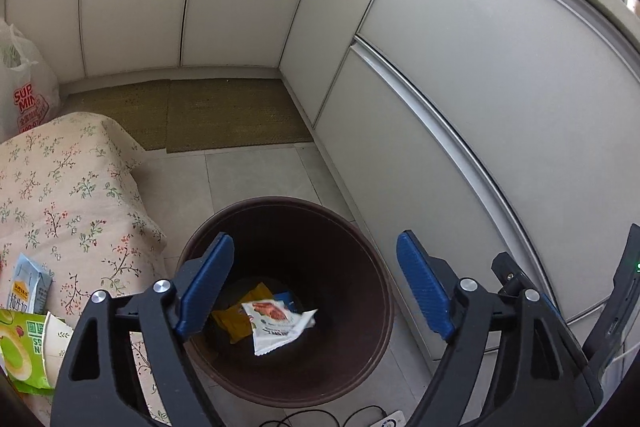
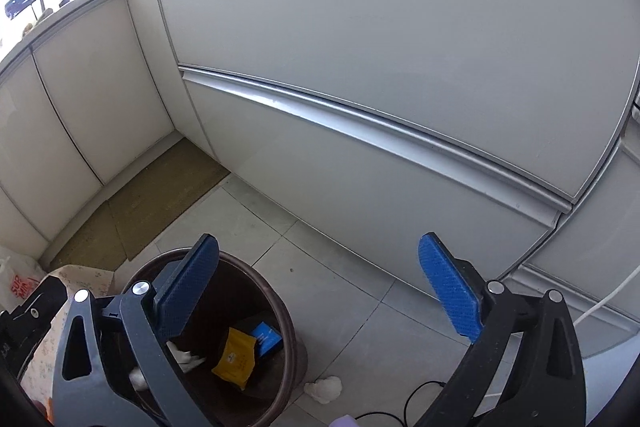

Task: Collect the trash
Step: 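Move the left gripper over the brown bin and release the white sachet, then move the left gripper toward the red noodle cup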

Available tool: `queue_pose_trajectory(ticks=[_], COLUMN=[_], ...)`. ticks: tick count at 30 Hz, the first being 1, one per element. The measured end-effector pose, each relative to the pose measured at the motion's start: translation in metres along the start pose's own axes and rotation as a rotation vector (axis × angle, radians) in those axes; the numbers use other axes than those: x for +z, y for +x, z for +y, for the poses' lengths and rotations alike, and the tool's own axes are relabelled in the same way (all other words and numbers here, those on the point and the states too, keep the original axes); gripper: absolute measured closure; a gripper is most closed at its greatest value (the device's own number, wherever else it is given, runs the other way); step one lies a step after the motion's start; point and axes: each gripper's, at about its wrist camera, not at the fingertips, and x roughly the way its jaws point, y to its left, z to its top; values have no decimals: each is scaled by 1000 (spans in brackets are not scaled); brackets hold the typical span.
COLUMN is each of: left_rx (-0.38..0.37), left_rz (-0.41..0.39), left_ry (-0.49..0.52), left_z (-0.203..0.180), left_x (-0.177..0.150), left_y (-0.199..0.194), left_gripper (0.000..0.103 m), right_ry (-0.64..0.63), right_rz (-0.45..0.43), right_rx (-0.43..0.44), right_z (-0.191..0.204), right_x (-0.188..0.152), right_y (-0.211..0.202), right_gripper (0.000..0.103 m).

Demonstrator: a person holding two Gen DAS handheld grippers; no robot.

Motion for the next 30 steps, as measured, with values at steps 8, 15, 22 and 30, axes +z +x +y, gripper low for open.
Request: queue_pose_trajectory(ticks=[8, 15, 22, 30], left_rx=[115, 224, 341, 495], left_rz=[-3, -62, -128, -85], left_ry=[-49, -107, -186, -371], left_z=[39, 100, 182, 300], left_x=[-13, -21, -37, -88], left_y=[-29, -90, -171, -236], left_gripper=[15, 14, 14, 13], right_ry=[25, -77, -201, -450], right_rz=[57, 66, 84, 88], right_rx=[87, 185, 324, 437], right_z=[15, 73, 141, 222], right_x=[-5, -23, -51, -107], right_y=[-2, -25, -56, -95], right_gripper=[7, 7, 7, 7])
